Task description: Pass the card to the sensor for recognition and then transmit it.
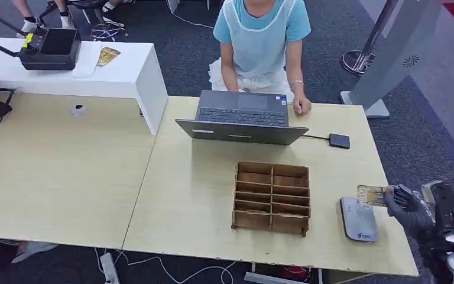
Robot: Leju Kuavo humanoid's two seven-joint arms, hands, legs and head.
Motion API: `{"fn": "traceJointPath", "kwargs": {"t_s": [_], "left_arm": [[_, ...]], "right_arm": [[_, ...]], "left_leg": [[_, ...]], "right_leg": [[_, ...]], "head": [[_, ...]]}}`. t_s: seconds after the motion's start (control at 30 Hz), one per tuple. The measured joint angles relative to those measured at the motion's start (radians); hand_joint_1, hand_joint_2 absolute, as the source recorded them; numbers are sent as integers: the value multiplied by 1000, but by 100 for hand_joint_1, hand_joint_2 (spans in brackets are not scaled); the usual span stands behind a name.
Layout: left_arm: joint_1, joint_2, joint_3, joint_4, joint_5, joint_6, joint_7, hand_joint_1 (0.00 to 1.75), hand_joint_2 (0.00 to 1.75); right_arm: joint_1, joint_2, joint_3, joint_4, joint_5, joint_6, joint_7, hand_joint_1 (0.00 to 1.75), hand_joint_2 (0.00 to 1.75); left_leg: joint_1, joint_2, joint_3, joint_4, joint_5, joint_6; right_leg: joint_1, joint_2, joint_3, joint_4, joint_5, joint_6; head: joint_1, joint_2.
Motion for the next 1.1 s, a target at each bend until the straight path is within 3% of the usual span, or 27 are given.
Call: {"fn": "traceJointPath", "kwargs": {"t_s": [0.43,1.1], "left_arm": [[0,1,0,0,0,0,2,0,0],[0,2,-1,0,0,0,2,0,0]], "right_arm": [[31,0,-31,3,18,53,-14,175,175],[46,0,-31,18,97,36,2,175,175]], "left_leg": [[0,0,0,0,0,0],[0,0,0,0,0,0]], "right_leg": [[0,0,0,0,0,0],[0,0,0,0,0,0]], "head": [[0,0],[0,0]]}}
